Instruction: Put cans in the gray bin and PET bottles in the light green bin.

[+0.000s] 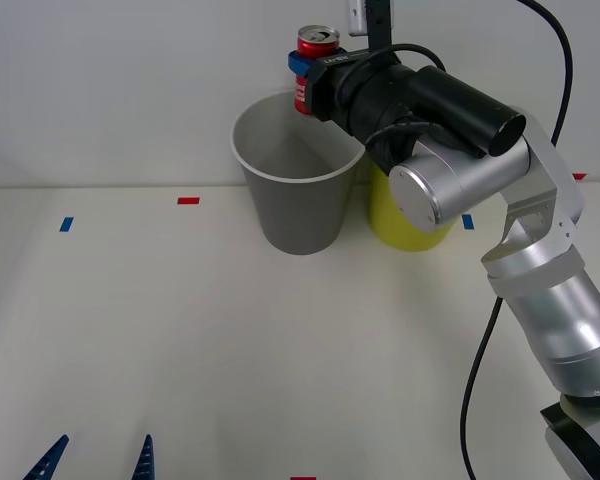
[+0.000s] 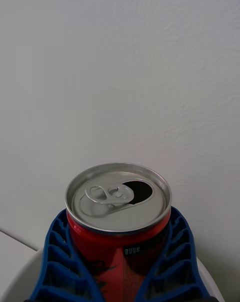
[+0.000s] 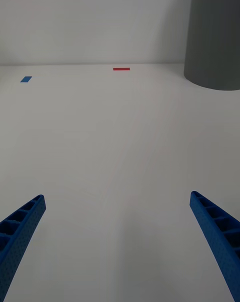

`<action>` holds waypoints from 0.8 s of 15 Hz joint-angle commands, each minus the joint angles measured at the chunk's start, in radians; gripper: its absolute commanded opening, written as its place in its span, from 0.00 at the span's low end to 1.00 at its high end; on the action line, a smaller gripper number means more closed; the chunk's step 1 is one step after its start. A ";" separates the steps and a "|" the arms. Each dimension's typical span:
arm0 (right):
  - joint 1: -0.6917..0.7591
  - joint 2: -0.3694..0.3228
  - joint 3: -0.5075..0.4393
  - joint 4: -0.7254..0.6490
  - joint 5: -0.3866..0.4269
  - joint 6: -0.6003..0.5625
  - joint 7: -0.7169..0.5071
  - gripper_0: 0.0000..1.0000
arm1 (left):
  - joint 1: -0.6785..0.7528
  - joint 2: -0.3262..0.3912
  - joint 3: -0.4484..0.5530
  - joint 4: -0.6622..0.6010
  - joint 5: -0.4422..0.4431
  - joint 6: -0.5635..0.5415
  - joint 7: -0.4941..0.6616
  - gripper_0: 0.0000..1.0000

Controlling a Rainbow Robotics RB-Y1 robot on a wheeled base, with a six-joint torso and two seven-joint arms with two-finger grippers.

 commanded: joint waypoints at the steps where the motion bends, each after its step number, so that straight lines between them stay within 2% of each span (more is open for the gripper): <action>1: -0.004 0.000 0.009 0.008 0.002 -0.003 -0.007 0.00 | 0.000 0.000 0.000 0.000 0.000 0.000 0.000 1.00; 7: -0.013 0.002 0.049 0.009 0.007 -0.003 -0.026 0.00 | 0.000 0.000 0.000 0.000 0.000 0.000 0.000 1.00; 12: -0.053 0.005 0.056 0.103 0.012 -0.060 -0.030 0.00 | 0.000 0.000 0.000 0.000 0.000 0.000 0.000 1.00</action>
